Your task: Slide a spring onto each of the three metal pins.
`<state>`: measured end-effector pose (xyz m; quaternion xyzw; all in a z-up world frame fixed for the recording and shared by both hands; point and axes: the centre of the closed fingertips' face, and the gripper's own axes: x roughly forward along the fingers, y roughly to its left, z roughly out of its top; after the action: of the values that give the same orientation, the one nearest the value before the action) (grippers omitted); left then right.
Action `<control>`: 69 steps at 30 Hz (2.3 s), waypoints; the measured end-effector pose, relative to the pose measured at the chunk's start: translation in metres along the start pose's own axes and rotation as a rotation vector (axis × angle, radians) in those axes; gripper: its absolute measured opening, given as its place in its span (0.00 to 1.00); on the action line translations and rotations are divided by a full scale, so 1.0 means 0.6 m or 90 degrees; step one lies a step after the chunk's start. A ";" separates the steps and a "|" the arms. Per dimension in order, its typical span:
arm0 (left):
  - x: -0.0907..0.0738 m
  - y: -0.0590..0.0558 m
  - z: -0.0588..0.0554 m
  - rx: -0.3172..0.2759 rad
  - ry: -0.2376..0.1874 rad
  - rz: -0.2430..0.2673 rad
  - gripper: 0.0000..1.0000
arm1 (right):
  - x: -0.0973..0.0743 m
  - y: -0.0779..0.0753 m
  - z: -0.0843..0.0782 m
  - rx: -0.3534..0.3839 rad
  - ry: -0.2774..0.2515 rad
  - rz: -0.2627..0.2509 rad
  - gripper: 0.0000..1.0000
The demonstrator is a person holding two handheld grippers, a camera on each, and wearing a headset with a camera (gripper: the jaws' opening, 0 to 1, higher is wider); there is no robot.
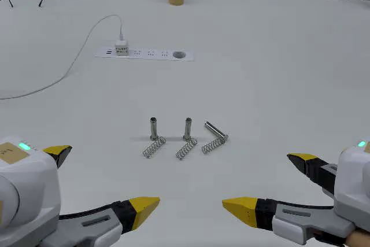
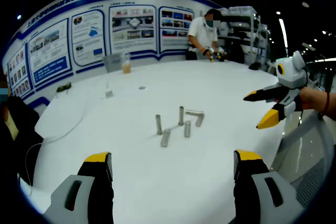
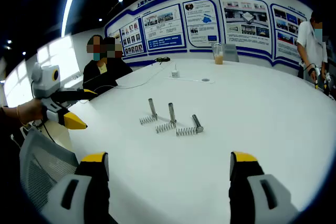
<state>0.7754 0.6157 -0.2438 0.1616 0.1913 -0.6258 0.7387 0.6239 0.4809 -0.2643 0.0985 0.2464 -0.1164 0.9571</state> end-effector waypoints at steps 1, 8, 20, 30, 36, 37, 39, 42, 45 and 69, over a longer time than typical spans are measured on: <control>0.000 0.000 0.001 0.001 0.000 0.001 0.98 | 0.000 0.000 0.001 0.000 -0.001 -0.001 0.97; -0.001 0.000 0.002 0.008 0.002 0.002 0.97 | 0.000 0.001 0.001 -0.002 0.002 0.001 0.96; -0.002 -0.003 0.002 0.018 0.007 -0.001 0.96 | 0.001 0.004 0.001 -0.013 0.006 0.004 0.96; -0.001 -0.004 0.003 0.022 0.009 -0.003 0.96 | -0.002 0.004 -0.001 -0.016 0.009 0.003 0.96; 0.000 -0.006 0.004 0.022 0.007 -0.004 0.96 | -0.004 0.004 0.001 -0.019 0.006 0.002 0.96; -0.001 -0.006 0.003 0.023 0.009 -0.003 0.96 | -0.004 0.004 0.002 -0.019 0.004 0.002 0.96; -0.001 -0.007 0.004 0.025 0.010 -0.004 0.96 | -0.004 0.003 0.002 -0.018 0.003 0.001 0.96; -0.002 -0.005 0.004 0.027 0.008 -0.002 0.96 | -0.004 0.003 -0.001 -0.019 0.006 0.002 0.96; -0.003 -0.003 0.005 0.027 0.007 0.001 0.96 | -0.005 0.004 -0.001 -0.017 0.005 0.003 0.96; -0.002 -0.007 0.007 0.028 0.006 -0.001 0.95 | -0.009 0.006 0.003 -0.022 0.002 0.005 0.95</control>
<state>0.7717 0.6141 -0.2392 0.1805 0.1809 -0.6296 0.7337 0.6208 0.4847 -0.2598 0.0833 0.2495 -0.1079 0.9587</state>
